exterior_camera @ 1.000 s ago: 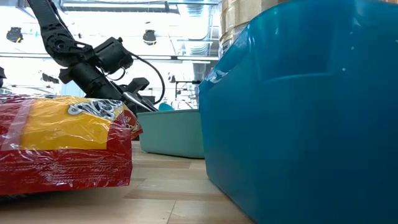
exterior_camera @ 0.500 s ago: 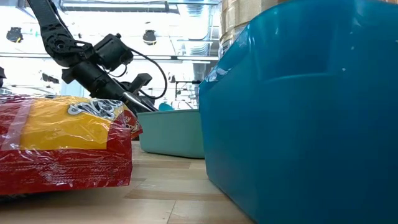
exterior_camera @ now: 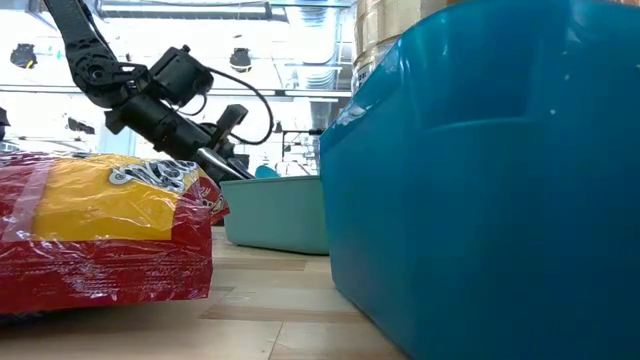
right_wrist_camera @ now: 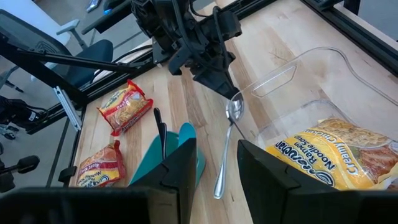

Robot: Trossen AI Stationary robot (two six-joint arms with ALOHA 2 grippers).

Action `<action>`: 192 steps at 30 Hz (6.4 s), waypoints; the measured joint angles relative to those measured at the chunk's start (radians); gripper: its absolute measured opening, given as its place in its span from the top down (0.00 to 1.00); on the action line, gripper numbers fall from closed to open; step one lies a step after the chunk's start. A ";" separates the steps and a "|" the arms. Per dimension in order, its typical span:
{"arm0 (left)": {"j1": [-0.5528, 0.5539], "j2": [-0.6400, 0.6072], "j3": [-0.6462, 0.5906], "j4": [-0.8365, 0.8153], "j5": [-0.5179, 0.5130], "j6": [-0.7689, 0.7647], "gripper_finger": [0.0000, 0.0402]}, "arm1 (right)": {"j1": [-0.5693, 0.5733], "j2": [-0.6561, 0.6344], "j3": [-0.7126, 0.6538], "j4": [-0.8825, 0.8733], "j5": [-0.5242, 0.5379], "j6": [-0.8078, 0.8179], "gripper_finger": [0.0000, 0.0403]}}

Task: Pick & Place Food Item
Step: Put the silver spoon into the green bin

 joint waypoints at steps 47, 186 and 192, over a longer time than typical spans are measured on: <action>-0.061 -0.001 0.001 0.538 0.092 -0.004 1.00 | 0.000 0.000 0.000 0.012 0.009 0.014 0.72; -0.176 -0.001 0.187 0.582 -0.648 0.061 1.00 | 0.237 0.045 -0.527 1.342 0.706 0.542 0.84; -0.193 -0.001 0.213 0.521 -0.649 0.061 1.00 | 0.238 0.083 -0.527 1.392 0.705 0.542 0.84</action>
